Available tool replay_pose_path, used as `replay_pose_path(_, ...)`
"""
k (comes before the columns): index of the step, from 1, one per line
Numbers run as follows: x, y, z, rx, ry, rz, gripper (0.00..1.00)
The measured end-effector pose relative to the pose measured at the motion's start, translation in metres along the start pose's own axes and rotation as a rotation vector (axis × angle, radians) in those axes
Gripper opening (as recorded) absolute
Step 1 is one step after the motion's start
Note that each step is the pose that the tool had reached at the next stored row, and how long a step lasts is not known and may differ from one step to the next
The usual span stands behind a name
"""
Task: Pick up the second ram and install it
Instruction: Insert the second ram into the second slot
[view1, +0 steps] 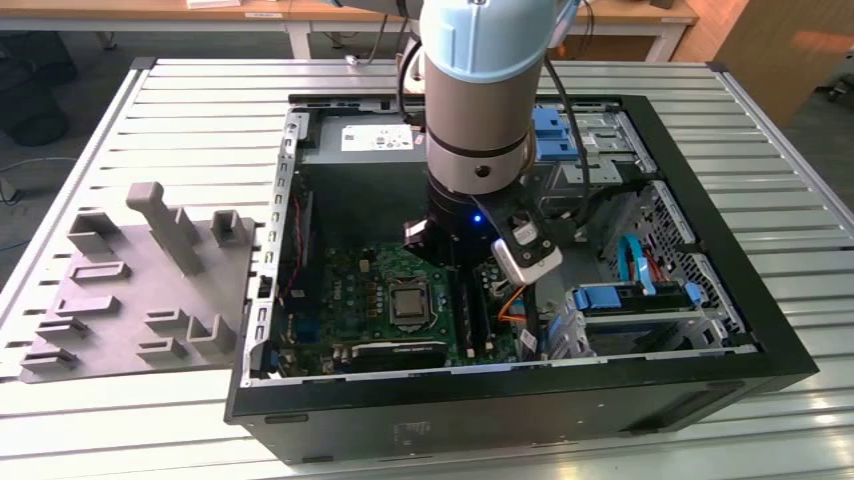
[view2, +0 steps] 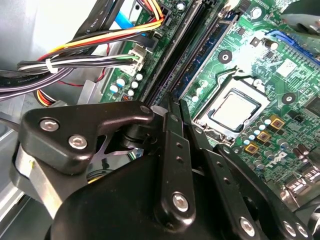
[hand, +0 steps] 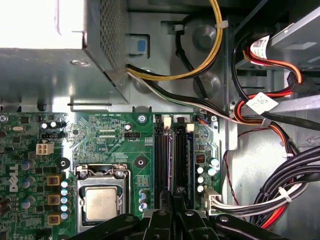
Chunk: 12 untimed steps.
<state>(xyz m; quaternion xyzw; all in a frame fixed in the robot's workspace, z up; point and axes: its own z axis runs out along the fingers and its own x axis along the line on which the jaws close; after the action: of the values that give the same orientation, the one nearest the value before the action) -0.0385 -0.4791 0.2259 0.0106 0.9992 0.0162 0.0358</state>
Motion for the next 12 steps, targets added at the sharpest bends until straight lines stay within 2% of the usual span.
replay_pose_path(12,0.0000,0.0010,0.0001,-0.0004,0.0002,-0.007,0.13)
